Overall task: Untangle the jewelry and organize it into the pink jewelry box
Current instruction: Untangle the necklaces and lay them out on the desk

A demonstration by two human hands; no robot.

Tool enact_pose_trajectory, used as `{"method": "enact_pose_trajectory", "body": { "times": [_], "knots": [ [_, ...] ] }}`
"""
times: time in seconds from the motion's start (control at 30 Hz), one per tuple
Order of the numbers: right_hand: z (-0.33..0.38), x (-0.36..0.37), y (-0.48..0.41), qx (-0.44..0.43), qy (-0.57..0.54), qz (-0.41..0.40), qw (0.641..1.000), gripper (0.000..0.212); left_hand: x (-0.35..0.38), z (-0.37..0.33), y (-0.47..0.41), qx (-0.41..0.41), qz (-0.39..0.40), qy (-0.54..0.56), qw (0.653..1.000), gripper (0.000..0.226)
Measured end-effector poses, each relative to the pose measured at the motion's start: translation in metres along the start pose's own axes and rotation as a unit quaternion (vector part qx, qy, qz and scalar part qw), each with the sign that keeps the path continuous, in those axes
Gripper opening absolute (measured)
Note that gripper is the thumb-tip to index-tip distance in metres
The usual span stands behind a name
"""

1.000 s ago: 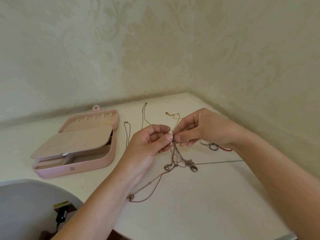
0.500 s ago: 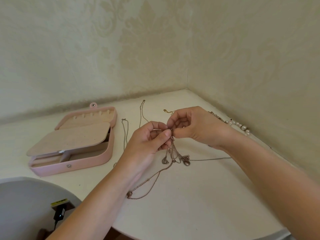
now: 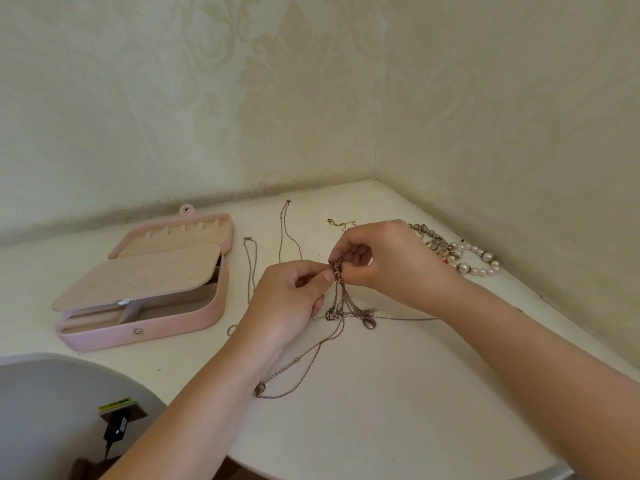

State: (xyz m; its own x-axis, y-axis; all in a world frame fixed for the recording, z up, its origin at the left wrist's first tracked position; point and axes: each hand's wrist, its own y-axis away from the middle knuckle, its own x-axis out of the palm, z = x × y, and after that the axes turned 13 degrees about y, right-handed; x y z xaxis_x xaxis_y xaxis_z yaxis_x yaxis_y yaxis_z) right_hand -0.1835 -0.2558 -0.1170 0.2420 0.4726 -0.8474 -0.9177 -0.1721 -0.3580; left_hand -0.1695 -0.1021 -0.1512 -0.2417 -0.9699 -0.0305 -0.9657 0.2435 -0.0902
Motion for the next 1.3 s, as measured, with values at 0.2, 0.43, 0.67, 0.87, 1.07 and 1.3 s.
{"method": "enact_pose_trajectory", "body": {
  "times": [0.2, 0.43, 0.67, 0.87, 1.07, 1.3],
  "knots": [
    [-0.001, -0.002, -0.001, 0.022, 0.008, -0.019, 1.0, 0.019, 0.001, -0.004, 0.001, 0.007, -0.03, 0.038, 0.999, 0.022],
    [0.002, -0.006, -0.001, 0.052, -0.058, 0.001, 0.997, 0.012, 0.002, -0.008, 0.002, -0.016, -0.042, 0.051, 0.998, 0.029],
    [0.003, -0.016, -0.002, 0.112, -0.299, 0.1, 0.942, 0.015, 0.0, -0.016, 0.006, -0.007, -0.002, 0.083, 0.997, 0.022],
    [0.0, -0.016, -0.004, 0.133, -0.345, 0.103, 0.923, 0.018, 0.0, -0.019, 0.008, 0.055, -0.021, 0.09, 0.994, 0.016],
    [-0.015, -0.011, -0.005, 0.123, 0.017, -0.003, 0.992, 0.013, -0.001, -0.02, 0.004, 0.025, -0.029, 0.19, 0.981, 0.029],
    [-0.03, -0.027, -0.009, 0.173, 0.01, 0.004, 0.985, 0.013, -0.003, -0.016, 0.0, -0.017, -0.079, 0.221, 0.972, 0.028]
  ]
}}
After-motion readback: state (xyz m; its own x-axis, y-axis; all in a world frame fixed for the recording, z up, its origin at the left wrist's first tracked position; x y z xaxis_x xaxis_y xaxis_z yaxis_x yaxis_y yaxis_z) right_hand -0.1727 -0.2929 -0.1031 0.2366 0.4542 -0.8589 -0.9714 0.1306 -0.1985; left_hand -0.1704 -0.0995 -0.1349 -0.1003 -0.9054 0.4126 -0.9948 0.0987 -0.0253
